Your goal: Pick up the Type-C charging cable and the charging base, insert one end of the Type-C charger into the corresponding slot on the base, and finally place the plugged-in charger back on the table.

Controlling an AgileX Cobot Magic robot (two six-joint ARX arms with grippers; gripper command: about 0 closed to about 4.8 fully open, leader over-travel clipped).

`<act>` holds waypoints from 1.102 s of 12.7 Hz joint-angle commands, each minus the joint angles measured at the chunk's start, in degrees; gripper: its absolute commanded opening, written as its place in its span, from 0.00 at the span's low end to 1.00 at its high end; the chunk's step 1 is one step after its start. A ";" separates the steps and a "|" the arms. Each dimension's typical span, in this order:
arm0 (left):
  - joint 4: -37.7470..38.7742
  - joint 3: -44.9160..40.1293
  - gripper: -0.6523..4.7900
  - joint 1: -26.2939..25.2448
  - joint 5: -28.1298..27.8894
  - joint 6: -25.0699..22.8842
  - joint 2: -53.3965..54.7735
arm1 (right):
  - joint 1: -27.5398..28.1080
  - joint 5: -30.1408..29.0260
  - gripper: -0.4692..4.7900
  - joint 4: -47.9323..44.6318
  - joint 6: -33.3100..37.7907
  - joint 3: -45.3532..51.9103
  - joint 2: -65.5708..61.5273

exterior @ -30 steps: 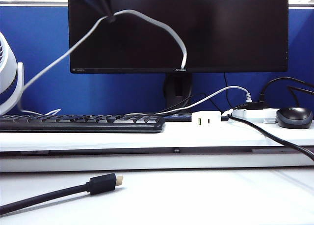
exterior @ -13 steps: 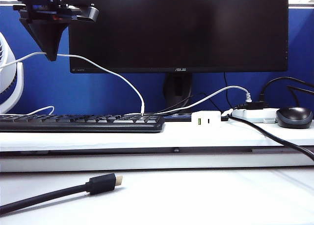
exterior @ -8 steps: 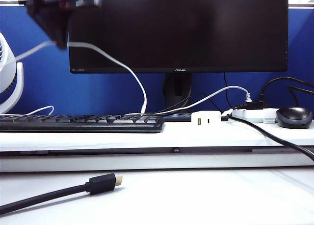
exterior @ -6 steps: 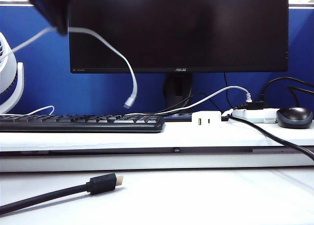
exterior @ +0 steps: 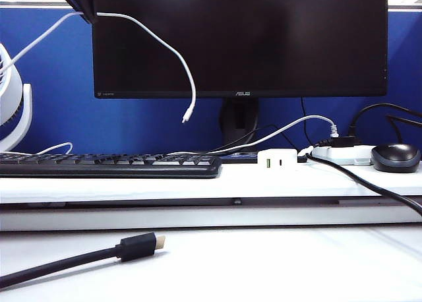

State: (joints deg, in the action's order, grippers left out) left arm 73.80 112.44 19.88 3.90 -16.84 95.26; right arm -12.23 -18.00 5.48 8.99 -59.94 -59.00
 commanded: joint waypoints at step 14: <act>-0.79 0.22 0.44 -0.07 -14.16 -1.68 15.32 | -0.04 0.00 0.09 -0.59 0.00 -0.37 -0.35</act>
State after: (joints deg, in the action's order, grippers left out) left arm 74.13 112.42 19.88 -9.45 -18.46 110.69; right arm -12.23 -18.00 5.52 8.99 -59.94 -59.53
